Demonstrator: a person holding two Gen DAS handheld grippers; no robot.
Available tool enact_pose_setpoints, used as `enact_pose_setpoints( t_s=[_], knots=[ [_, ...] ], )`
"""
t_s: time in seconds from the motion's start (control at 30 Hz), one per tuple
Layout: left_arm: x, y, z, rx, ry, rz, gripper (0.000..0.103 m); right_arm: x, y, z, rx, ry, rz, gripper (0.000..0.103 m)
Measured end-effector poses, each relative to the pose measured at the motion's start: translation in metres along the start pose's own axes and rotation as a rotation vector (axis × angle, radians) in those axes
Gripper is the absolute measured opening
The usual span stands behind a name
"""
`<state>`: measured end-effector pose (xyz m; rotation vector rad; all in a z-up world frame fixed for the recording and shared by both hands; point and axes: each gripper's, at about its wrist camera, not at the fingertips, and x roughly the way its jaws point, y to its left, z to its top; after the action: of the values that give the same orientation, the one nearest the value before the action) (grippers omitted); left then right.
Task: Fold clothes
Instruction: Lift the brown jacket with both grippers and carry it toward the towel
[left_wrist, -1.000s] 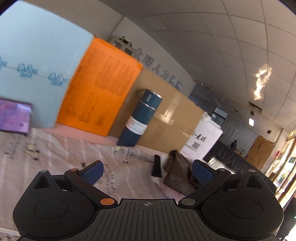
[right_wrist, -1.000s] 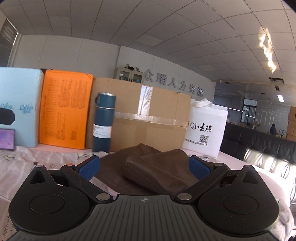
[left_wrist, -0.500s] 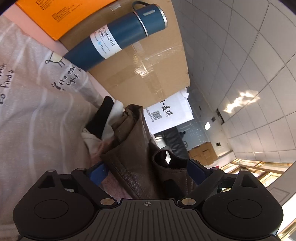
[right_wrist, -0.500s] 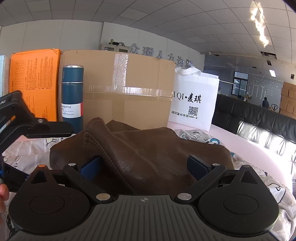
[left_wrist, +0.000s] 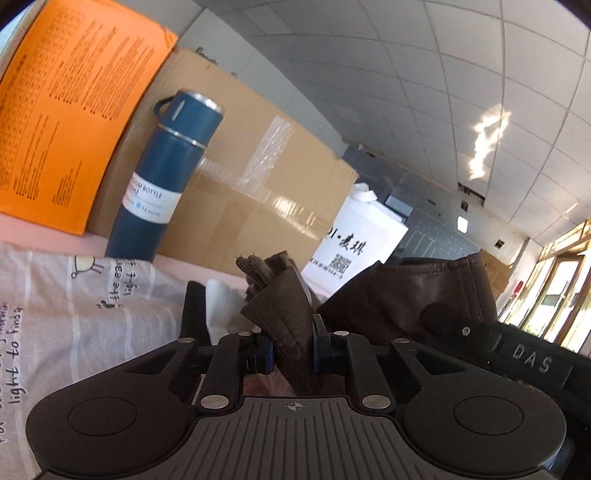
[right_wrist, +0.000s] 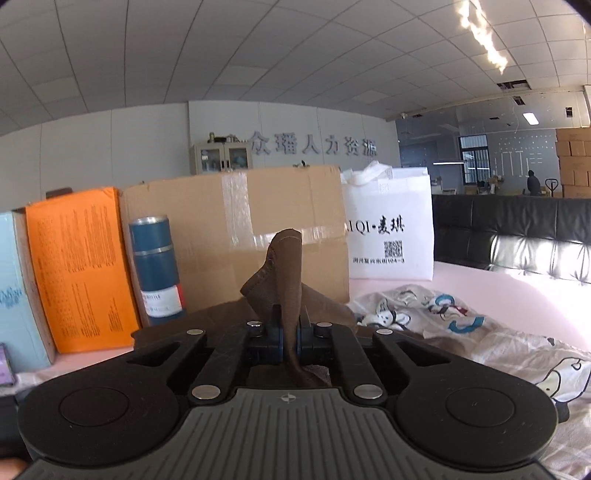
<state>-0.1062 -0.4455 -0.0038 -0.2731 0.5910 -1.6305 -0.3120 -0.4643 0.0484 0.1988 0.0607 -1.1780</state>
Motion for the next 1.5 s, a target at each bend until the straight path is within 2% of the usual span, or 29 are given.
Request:
enact_pose_setpoints(
  t_s=[0.2,0.37,0.5,0.7,0.83,0.93,1.03,1.2,1.3,1.43,1.5],
  knots=[
    [-0.048,-0.011,0.019,-0.020,-0.076,-0.079,0.014,-0.043,0.027,0.034,0.072,-0.079,0.167,0.005],
    [-0.108,-0.004,0.033,0.018,-0.145,-0.061,0.014,-0.069,0.073,0.042,0.097,-0.064,0.349,0.005],
    [-0.167,0.014,0.049,0.047,-0.212,0.002,0.014,-0.084,0.120,0.043,0.126,-0.037,0.480,0.005],
    [-0.249,0.059,0.068,0.060,-0.289,0.189,0.013,-0.087,0.203,0.031,0.203,0.059,0.699,0.005],
    [-0.303,0.093,0.080,0.071,-0.332,0.342,0.013,-0.089,0.257,0.020,0.249,0.106,0.800,0.005],
    [-0.337,0.113,0.075,0.098,-0.346,0.438,0.013,-0.091,0.277,0.008,0.270,0.138,0.809,0.004],
    [-0.376,0.133,0.057,0.090,-0.338,0.509,0.013,-0.091,0.269,-0.007,0.290,0.163,0.763,0.004],
    [-0.422,0.144,0.022,0.040,-0.218,0.553,0.014,-0.100,0.217,-0.031,0.230,0.091,0.627,0.004],
    [-0.438,0.155,-0.003,-0.022,-0.131,0.579,0.016,-0.096,0.179,-0.046,0.255,0.123,0.538,0.004],
    [-0.443,0.172,-0.017,-0.169,-0.039,0.593,0.025,-0.084,0.145,-0.070,0.279,0.220,0.449,0.005],
    [-0.448,0.181,-0.020,-0.241,-0.033,0.571,0.041,-0.077,0.132,-0.082,0.330,0.285,0.427,0.009]
  ],
)
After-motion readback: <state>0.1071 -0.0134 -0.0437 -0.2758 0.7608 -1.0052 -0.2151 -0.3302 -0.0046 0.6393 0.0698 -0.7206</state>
